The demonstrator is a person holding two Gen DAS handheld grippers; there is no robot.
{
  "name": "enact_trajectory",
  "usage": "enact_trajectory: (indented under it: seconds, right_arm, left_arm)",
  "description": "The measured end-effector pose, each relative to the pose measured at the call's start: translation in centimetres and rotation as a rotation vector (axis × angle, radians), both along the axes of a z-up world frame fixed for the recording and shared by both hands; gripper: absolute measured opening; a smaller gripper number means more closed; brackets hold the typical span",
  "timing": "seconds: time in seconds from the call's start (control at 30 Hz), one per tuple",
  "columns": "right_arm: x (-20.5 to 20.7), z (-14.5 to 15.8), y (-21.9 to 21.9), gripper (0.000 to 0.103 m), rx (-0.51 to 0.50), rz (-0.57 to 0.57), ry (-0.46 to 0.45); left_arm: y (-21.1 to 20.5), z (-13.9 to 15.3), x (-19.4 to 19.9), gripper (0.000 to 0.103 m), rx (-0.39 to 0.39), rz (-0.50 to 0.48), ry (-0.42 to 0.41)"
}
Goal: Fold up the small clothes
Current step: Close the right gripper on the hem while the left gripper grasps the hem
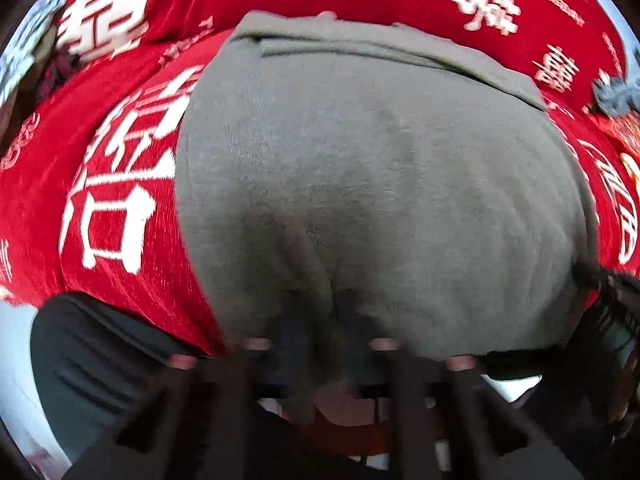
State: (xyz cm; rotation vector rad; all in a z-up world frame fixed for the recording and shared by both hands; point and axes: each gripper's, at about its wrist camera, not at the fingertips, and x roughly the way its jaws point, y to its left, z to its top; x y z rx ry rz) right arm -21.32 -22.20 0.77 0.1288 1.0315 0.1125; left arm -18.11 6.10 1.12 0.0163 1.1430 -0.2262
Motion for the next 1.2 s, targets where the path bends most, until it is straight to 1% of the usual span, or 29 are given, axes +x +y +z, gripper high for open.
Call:
enact_trajectory:
  seconds: [0.03,0.07,0.17,0.2,0.27,0.33,0.37,0.4,0.43,0.5,0.53,0.6,0.63,0.7,0.73,0.77,0.8,0.83,0.87,0.9,0.93,0.97,1.0,1.03,1.07,1.1,1.2]
  right_arm:
    - [0.2,0.4,-0.6,0.014,0.047,-0.004,-0.011]
    - [0.3,1.0,-1.0,0.013,0.084,-0.005,-0.027]
    - [0.7,3.5,-2.1,0.013,0.134,0.005,-0.105]
    - [1.0,4.6,-2.4,0.013,0.153,0.008,-0.136]
    - [1.7,5.9,-2.7,0.013,0.184,0.006,-0.171]
    - [3.3,7.0,-3.1,0.013,0.209,0.005,-0.207]
    - [4.0,7.2,-3.1,0.013,0.207,0.004,-0.218]
    - [5.2,7.2,-3.0,0.013,0.200,0.002,-0.215]
    - [5.9,7.0,-2.9,0.013,0.196,0.000,-0.206]
    - [6.5,6.6,-2.1,0.013,0.172,0.000,-0.198]
    - [6.2,6.3,-2.0,0.013,0.166,0.004,-0.199]
    - [5.6,5.4,-2.1,0.013,0.153,0.010,-0.197]
    - [5.4,5.1,-2.1,0.013,0.149,0.009,-0.192]
    - [5.5,4.8,-2.8,0.013,0.158,0.009,-0.188]
    - [5.5,4.7,-2.9,0.013,0.164,0.009,-0.186]
    - [5.5,4.6,-3.1,0.013,0.169,0.008,-0.184]
    - [5.6,4.4,-3.1,0.013,0.171,0.006,-0.182]
    - [5.6,4.4,-3.1,0.013,0.170,0.004,-0.179]
    - [5.6,4.4,-3.0,0.013,0.169,0.003,-0.180]
    - [5.5,4.4,-2.9,0.013,0.163,0.007,-0.184]
    - [5.4,4.5,-2.8,0.013,0.158,0.010,-0.187]
    - [5.3,4.5,-2.8,0.013,0.153,0.012,-0.191]
    - [5.3,4.5,-2.7,0.013,0.154,0.012,-0.192]
    - [5.3,4.5,-2.8,0.013,0.160,0.008,-0.192]
    - [5.4,4.5,-2.8,0.013,0.165,0.006,-0.191]
    - [5.3,4.4,-2.9,0.013,0.170,0.001,-0.190]
    - [5.1,4.5,-2.9,0.013,0.170,0.002,-0.196]
  left_arm:
    - [0.0,0.5,-0.1,0.007,-0.001,-0.002,-0.014]
    - [0.1,1.0,-0.1,0.000,-0.009,-0.004,-0.028]
    - [0.8,4.0,0.3,0.000,-0.059,0.003,-0.126]
    - [1.4,4.8,0.7,0.000,-0.072,0.008,-0.146]
    - [1.7,6.3,2.3,0.000,-0.109,0.011,-0.178]
    - [1.6,7.1,4.2,0.000,-0.084,0.023,-0.219]
    - [1.8,7.3,5.5,0.000,-0.079,0.036,-0.224]
    - [2.3,7.3,6.5,0.000,-0.105,0.044,-0.197]
    - [2.9,7.0,7.4,0.000,-0.150,0.055,-0.152]
    - [4.3,6.2,7.3,0.001,-0.207,0.079,-0.095]
    - [4.8,5.9,6.7,0.001,-0.215,0.088,-0.092]
    - [5.5,4.7,4.7,0.001,-0.197,0.119,-0.083]
    - [6.0,3.7,3.8,0.001,-0.186,0.152,-0.057]
    - [6.9,1.5,2.6,0.001,-0.221,0.210,0.019]
    - [7.2,-0.1,2.0,0.001,-0.255,0.234,0.084]
    - [7.1,-0.9,1.6,0.001,-0.270,0.245,0.127]
    - [7.0,-0.9,1.2,0.000,-0.299,0.227,0.125]
    - [6.8,0.5,0.1,0.000,-0.346,0.195,0.043]
    - [6.7,2.1,-0.8,0.000,-0.376,0.182,-0.044]
    - [6.6,3.9,-1.8,0.000,-0.389,0.179,-0.148]
    - [6.5,5.1,-2.4,0.000,-0.371,0.196,-0.230]
    - [6.3,6.3,-3.1,0.009,-0.338,0.232,-0.328]
    - [6.1,6.7,-3.2,0.082,-0.306,0.249,-0.369]
    - [5.4,6.5,-2.3,0.099,-0.206,0.251,-0.335]
    - [4.8,5.8,-1.4,0.103,-0.151,0.248,-0.307]
    - [4.4,4.5,-0.2,0.102,-0.116,0.248,-0.267]
    - [5.4,1.9,0.4,0.102,-0.240,0.265,-0.181]
